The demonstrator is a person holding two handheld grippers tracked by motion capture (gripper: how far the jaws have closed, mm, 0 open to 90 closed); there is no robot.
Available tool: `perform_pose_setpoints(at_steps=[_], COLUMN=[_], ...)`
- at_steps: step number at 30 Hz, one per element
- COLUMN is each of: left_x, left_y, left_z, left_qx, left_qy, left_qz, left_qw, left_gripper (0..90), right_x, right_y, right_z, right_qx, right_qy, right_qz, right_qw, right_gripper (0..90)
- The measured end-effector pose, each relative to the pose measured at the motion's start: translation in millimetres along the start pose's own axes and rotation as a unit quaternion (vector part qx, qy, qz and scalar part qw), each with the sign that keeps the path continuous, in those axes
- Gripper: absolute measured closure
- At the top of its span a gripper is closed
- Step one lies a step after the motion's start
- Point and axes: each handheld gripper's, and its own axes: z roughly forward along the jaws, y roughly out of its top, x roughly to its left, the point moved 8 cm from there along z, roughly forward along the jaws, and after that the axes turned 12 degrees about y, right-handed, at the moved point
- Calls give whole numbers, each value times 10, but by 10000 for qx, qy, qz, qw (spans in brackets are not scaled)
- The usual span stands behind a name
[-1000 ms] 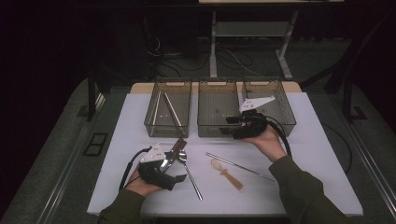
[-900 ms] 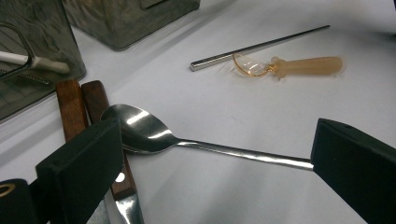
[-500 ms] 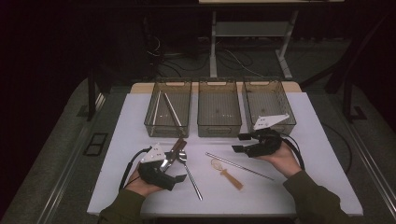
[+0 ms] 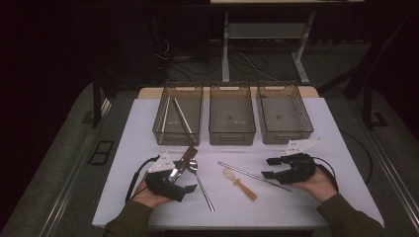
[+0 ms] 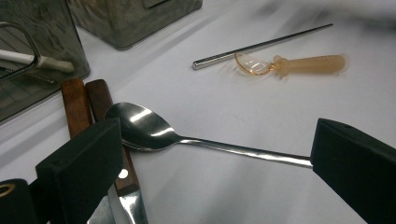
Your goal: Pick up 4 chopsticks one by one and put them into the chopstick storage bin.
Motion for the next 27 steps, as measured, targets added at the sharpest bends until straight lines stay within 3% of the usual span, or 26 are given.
perform_pose_setpoints(at_steps=[7,13,20,27], left_x=[2,0,-1,0], left_y=[3,4,4,4], left_z=[-6,-8,-6,-7], left_qx=[-11,-19,-13,-12], left_qy=[16,14,16,18], left_qz=[15,20,22,24], left_qw=[10000,10000,10000,10000], left_gripper=[13,14,14,14], right_x=[-27,-40,-49,-64], right_y=[-128,-207,-244,-234], right_z=[15,116,203,310], right_qx=[242,639,841,875], right_qy=[85,40,15,81], right_qz=[63,-35,-88,-100], right_qw=[9997,9979,9964,9961], right_gripper=[592,728,770,781])
